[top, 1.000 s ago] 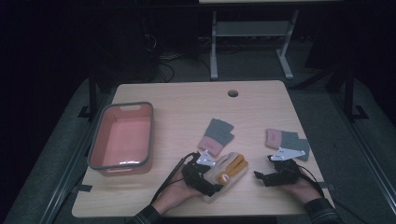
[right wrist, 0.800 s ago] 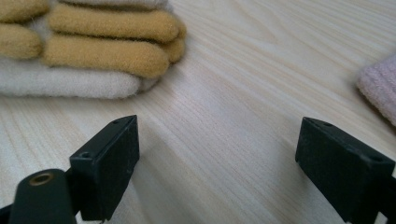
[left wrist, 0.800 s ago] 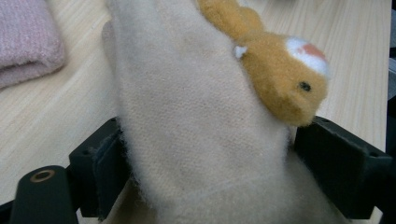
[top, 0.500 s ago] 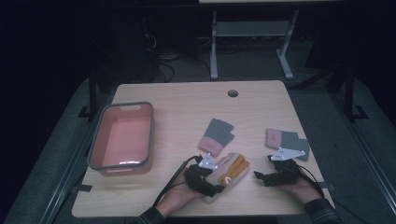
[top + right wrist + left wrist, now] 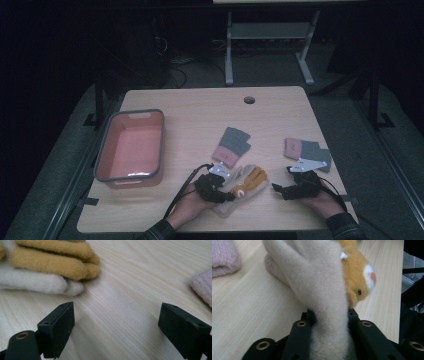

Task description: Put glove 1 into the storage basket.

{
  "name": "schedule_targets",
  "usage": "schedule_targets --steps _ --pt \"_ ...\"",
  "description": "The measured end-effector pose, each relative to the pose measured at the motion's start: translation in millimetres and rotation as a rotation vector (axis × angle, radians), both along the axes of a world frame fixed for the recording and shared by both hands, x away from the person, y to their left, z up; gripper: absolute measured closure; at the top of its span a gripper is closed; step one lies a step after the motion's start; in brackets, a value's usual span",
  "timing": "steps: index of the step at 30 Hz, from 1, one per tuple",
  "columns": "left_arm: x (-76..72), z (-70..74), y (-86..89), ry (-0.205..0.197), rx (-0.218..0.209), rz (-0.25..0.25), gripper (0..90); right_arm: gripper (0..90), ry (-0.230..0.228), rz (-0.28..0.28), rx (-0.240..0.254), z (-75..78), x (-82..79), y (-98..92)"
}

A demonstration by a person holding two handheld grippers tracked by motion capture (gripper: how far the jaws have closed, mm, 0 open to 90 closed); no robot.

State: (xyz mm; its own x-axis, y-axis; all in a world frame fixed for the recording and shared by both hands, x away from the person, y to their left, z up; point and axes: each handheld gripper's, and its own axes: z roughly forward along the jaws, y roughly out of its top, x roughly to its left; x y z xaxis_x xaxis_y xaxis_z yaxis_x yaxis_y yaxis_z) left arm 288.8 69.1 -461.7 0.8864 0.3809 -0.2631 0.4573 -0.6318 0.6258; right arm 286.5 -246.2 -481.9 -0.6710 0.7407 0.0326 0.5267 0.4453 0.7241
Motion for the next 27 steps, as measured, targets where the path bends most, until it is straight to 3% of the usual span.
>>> schedule_targets --steps 2,7,19,27 --pt "-0.8 1.1 0.0 -0.014 0.000 -0.011 75.8 13.2 0.000 0.000 0.000 0.0 -0.3 -0.1" --pt "0.7 6.5 3.5 0.000 -0.023 0.001 76.8 13.2 0.003 0.000 0.002 0.2 -0.7 0.0" --pt "12.6 38.2 23.6 -0.034 -0.044 0.018 76.8 13.2 0.005 -0.002 0.001 0.3 -1.0 0.1" --pt "25.1 60.4 42.9 -0.052 -0.040 0.078 76.7 13.2 0.010 -0.004 0.003 0.3 -1.3 0.3"
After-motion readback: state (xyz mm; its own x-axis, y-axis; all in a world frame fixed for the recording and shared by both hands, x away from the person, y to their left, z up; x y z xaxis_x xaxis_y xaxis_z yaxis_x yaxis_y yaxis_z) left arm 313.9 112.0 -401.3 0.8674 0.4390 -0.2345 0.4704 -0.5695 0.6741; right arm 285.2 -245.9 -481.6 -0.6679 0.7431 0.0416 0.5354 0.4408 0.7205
